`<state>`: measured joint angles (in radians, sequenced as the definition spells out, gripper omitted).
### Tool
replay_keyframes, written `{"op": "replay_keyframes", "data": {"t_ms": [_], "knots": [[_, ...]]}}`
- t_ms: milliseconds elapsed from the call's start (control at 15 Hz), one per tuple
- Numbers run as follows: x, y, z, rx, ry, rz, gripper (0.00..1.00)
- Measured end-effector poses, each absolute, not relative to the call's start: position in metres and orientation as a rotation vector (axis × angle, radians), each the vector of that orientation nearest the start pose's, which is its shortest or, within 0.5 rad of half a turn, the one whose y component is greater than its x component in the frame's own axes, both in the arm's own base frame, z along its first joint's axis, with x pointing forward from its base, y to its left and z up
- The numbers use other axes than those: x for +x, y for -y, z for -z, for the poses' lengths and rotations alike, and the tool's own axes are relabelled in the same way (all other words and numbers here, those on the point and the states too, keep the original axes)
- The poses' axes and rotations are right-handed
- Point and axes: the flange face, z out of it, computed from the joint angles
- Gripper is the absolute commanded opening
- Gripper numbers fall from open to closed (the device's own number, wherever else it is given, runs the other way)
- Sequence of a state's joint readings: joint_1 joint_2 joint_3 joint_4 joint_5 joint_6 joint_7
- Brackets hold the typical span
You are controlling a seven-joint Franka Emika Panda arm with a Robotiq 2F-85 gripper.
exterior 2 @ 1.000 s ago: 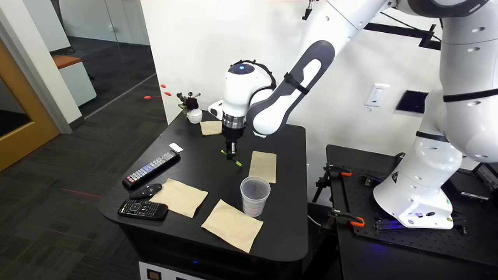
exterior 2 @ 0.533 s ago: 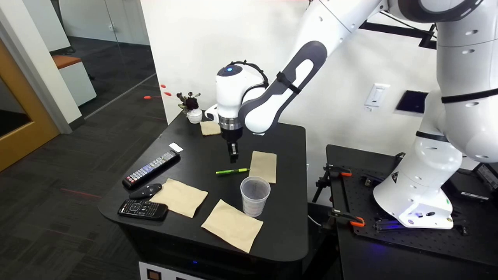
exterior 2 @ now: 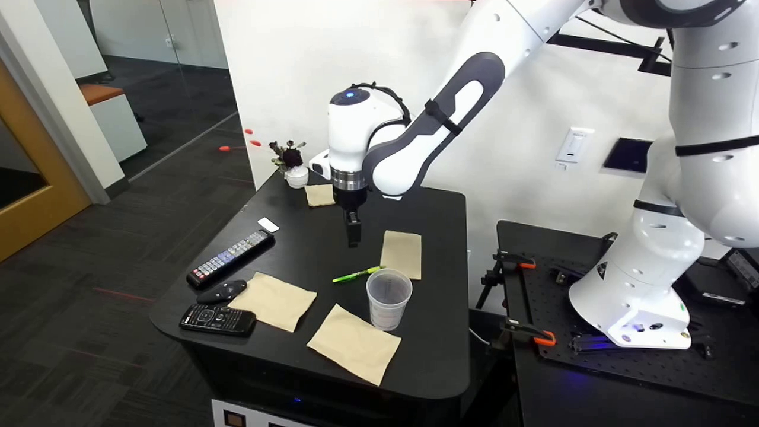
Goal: Remove the pen from the cup.
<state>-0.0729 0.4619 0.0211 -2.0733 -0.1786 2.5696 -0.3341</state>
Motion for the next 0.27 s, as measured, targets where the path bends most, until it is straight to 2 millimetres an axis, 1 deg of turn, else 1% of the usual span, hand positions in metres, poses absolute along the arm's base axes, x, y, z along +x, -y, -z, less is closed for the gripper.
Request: {"op": "replay_keyframes", "data": {"t_ms": [267], "knots": [[0.5836, 0.0188, -0.2170, -3.152, 0.702, 0.038, 1.00]]}}
